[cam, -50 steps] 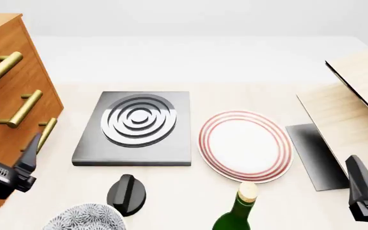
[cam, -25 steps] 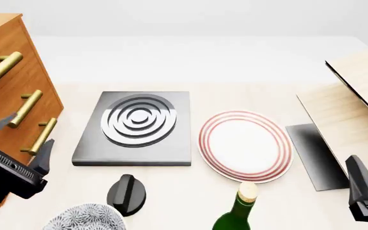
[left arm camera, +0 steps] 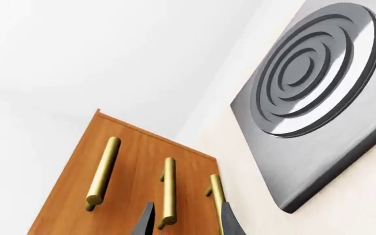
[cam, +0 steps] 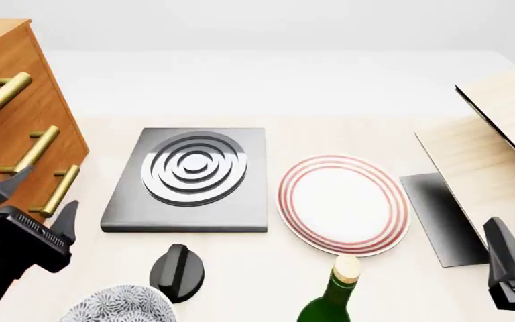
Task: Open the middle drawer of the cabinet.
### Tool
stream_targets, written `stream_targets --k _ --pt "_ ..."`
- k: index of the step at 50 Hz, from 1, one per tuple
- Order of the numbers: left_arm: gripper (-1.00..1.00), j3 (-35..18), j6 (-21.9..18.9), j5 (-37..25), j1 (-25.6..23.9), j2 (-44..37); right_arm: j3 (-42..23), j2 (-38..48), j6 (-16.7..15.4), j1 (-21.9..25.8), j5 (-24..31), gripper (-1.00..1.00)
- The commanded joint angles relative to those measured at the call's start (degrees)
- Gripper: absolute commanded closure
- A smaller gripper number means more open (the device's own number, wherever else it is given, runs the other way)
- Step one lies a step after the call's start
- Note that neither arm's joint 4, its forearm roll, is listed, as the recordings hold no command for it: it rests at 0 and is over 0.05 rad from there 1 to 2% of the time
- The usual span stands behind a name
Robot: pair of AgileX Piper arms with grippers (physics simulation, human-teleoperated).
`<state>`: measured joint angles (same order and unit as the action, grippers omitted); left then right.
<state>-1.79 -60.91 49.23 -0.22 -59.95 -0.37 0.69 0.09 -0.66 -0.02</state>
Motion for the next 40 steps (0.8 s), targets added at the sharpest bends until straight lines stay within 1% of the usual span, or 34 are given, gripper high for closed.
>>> stream_targets --k 1,15,23,33,40 --pt "-1.00 0.63 -0.41 7.63 1.69 -6.99 0.05 0.02 -0.07 0.20 -0.12 -1.00" --pt "-1.00 0.70 -1.36 14.71 5.56 -13.32 0.05 0.02 -0.07 0.20 -0.12 -1.00" --pt "-1.00 0.56 -2.13 17.97 6.89 -15.96 0.05 0.01 -0.07 0.21 -0.12 -1.00" --pt "-1.00 -0.12 -2.54 20.21 7.95 -18.53 0.05 0.01 -0.07 0.19 -0.12 -1.00" --pt "-1.00 -1.14 -2.62 20.57 8.48 -19.93 0.05 0.01 -0.07 0.19 -0.12 -1.00"
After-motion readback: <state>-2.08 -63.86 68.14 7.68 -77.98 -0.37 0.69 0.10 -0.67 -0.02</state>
